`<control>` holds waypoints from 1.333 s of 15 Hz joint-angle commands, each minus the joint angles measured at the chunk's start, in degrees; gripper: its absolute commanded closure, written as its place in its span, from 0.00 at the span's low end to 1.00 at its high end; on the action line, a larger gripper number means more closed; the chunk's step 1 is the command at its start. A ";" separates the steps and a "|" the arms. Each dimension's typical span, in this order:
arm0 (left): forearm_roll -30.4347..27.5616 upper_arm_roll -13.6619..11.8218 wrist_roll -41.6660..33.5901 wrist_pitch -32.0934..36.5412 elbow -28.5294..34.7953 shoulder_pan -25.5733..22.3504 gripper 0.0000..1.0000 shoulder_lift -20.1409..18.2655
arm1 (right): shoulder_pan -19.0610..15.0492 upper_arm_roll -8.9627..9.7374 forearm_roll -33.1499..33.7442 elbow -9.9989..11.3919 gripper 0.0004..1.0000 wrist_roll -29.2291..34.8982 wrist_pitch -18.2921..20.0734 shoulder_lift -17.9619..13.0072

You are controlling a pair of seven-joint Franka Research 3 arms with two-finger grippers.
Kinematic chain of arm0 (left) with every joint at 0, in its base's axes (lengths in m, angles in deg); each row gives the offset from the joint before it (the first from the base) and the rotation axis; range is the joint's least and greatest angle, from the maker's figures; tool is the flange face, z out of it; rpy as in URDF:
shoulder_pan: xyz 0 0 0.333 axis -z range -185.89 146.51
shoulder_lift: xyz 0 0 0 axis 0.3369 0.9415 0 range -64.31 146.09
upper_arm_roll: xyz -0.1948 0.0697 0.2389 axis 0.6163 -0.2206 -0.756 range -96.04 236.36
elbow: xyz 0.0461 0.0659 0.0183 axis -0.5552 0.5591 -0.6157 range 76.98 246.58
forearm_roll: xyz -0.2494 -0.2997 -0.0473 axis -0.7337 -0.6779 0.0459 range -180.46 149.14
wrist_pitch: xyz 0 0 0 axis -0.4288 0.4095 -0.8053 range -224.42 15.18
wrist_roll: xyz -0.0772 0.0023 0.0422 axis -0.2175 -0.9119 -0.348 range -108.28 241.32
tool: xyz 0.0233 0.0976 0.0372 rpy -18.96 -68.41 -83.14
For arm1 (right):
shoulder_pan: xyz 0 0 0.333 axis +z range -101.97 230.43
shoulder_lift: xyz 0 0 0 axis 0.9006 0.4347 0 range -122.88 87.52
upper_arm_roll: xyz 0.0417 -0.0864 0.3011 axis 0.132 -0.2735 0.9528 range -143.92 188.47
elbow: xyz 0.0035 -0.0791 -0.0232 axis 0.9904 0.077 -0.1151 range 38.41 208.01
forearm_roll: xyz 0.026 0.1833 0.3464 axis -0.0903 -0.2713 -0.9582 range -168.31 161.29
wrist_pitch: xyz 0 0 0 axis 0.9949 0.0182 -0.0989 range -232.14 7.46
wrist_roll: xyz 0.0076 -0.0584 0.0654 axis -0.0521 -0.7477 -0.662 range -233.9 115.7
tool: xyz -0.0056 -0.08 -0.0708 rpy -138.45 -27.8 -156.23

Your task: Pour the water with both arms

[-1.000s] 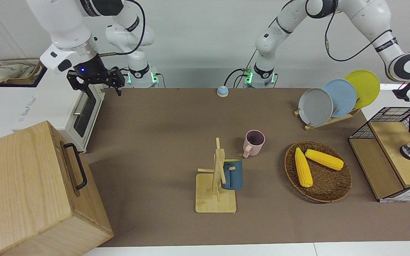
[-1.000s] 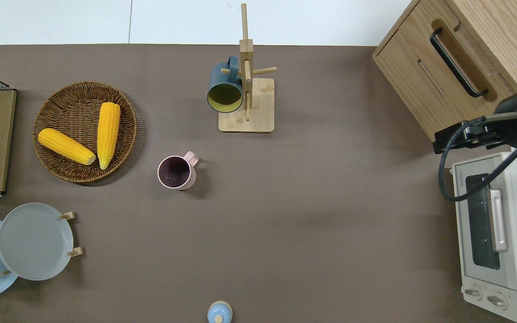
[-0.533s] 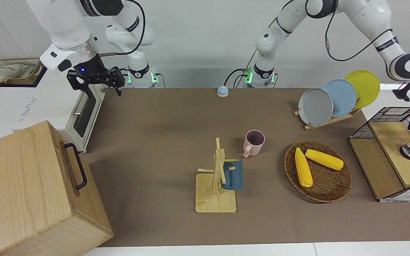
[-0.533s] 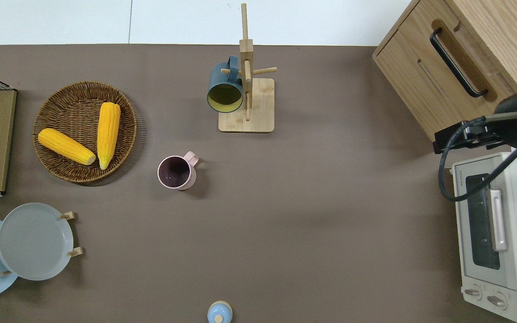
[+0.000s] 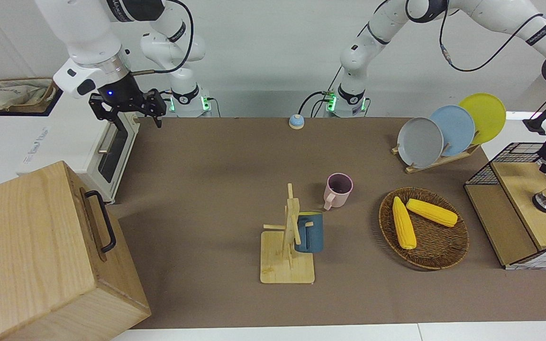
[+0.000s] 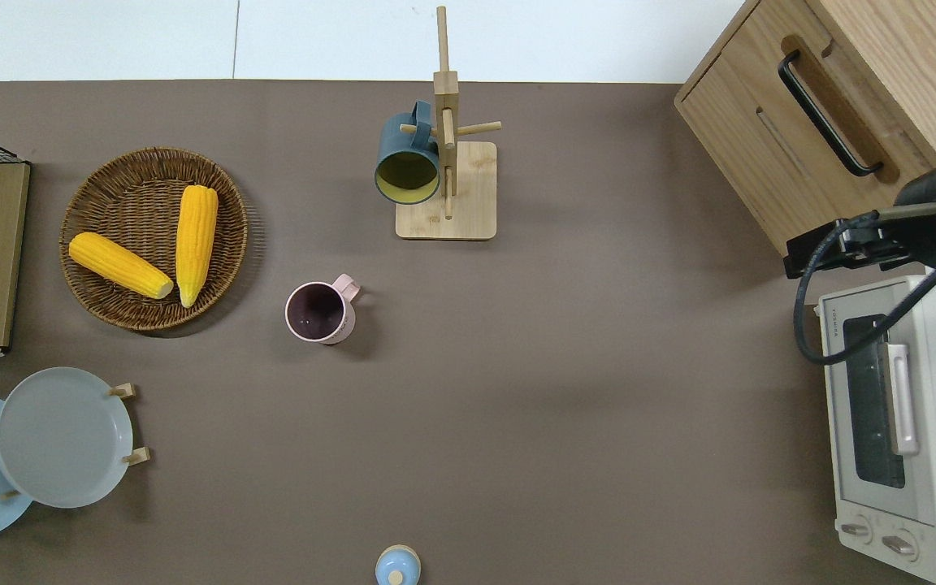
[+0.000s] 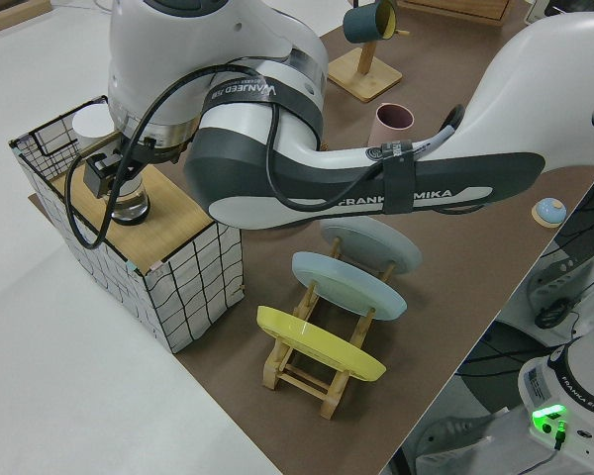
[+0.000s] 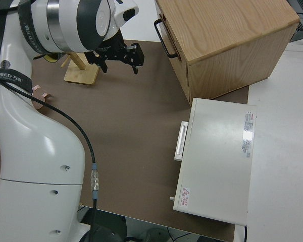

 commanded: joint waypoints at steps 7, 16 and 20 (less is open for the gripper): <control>10.21 1.65 10.39 23.71 -1.31 1.42 0.00 -8.02 | -0.96 0.67 -0.28 1.42 0.01 -1.18 -0.18 -1.18; 10.13 21.68 34.91 28.47 9.58 4.06 0.00 -20.77 | -0.96 0.59 -0.28 1.42 0.01 -1.18 -0.18 -1.18; 10.13 24.85 40.47 31.01 11.08 8.88 0.00 -21.56 | -0.96 0.59 -0.28 1.42 0.01 -1.18 -0.18 -1.18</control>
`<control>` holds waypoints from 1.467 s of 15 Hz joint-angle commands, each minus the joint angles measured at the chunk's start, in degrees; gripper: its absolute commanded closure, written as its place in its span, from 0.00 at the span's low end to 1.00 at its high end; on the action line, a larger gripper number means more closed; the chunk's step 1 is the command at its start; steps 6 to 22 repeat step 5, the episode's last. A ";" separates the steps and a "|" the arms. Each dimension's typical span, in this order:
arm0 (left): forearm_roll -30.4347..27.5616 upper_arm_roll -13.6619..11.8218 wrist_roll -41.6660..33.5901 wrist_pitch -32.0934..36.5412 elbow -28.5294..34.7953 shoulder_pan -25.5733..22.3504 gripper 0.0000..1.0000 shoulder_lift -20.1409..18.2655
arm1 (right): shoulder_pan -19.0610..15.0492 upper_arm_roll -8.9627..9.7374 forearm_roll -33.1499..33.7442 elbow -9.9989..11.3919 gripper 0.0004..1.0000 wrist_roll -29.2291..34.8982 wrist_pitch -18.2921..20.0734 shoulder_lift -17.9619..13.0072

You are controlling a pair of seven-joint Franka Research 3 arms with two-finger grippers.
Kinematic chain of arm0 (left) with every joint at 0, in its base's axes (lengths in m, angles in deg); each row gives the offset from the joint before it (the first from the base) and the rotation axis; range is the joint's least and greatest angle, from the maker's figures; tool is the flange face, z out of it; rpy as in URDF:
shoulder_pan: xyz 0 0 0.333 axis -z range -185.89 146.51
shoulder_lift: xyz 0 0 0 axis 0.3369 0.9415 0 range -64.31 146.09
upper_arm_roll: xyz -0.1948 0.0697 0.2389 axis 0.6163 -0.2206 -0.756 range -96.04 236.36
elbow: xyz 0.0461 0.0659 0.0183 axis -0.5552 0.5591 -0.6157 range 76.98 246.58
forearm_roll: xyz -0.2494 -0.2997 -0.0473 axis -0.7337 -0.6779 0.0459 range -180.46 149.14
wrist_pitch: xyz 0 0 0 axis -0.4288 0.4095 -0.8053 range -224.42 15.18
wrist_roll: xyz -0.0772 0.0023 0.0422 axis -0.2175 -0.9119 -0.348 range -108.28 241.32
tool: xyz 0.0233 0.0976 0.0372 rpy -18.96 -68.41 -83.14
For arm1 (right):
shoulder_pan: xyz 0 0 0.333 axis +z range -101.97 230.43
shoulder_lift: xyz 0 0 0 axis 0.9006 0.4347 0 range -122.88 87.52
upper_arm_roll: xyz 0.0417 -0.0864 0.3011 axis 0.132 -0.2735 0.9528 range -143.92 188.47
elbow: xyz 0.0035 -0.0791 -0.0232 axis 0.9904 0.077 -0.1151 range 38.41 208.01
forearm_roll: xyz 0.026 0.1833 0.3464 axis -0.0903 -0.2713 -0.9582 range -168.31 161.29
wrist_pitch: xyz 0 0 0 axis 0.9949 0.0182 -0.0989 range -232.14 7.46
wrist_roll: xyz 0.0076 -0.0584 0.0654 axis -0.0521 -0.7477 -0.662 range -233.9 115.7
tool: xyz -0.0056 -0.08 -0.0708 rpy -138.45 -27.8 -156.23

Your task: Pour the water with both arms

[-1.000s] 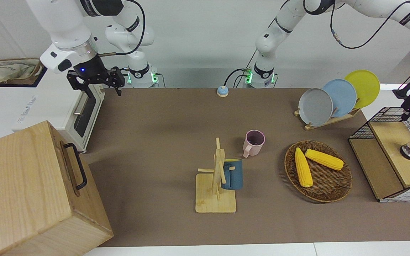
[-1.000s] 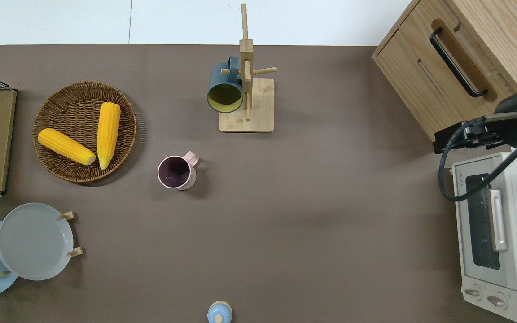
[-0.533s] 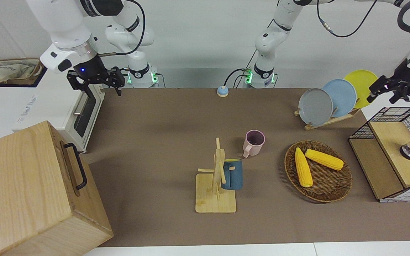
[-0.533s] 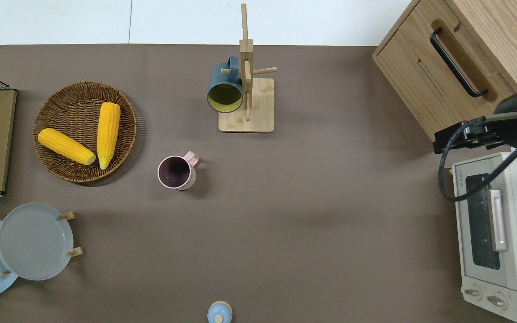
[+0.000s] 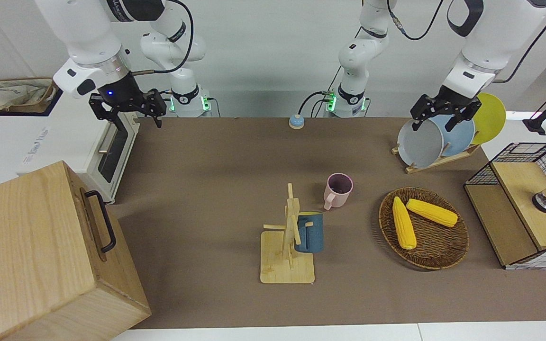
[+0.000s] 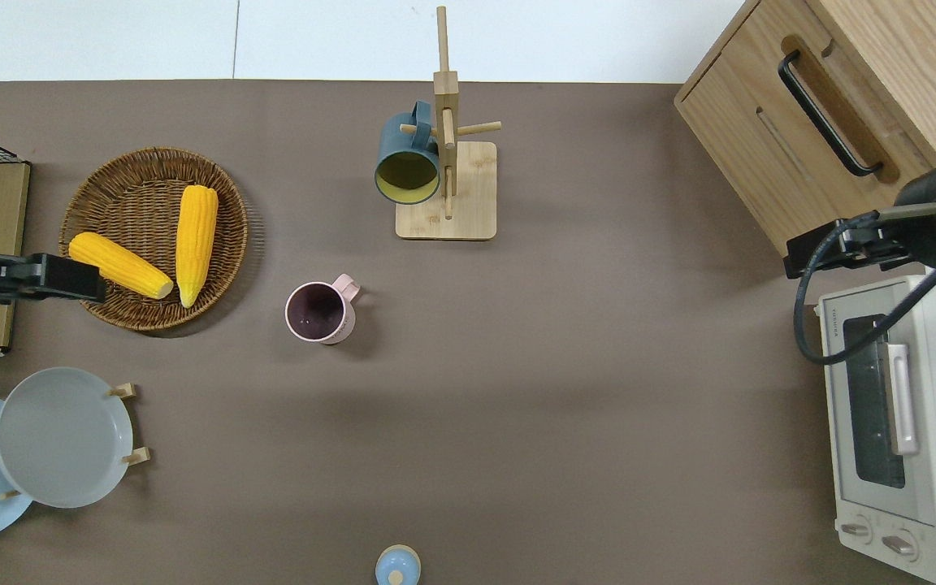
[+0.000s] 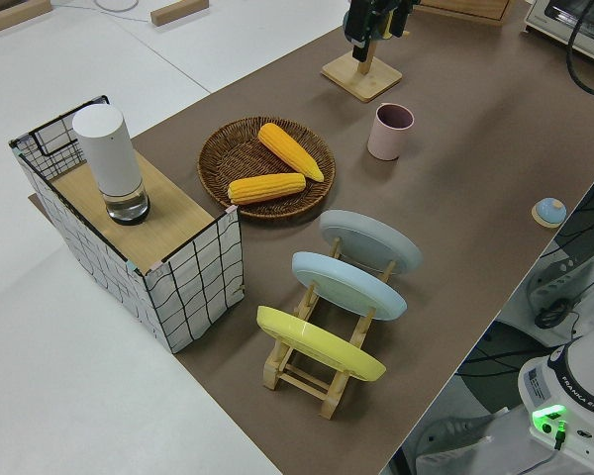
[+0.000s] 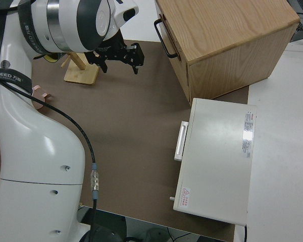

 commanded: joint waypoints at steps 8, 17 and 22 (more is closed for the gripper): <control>0.98 0.09 2.90 1.78 1.85 4.50 0.00 -0.81 | -0.96 0.59 -0.28 1.42 0.01 -1.18 -0.09 -1.10; 0.98 0.09 2.90 1.78 1.85 4.50 0.00 -0.81 | -0.96 0.59 -0.28 1.42 0.01 -1.18 -0.09 -1.10; 0.98 0.09 2.90 1.78 1.85 4.50 0.00 -0.81 | -0.96 0.59 -0.28 1.42 0.01 -1.18 -0.09 -1.10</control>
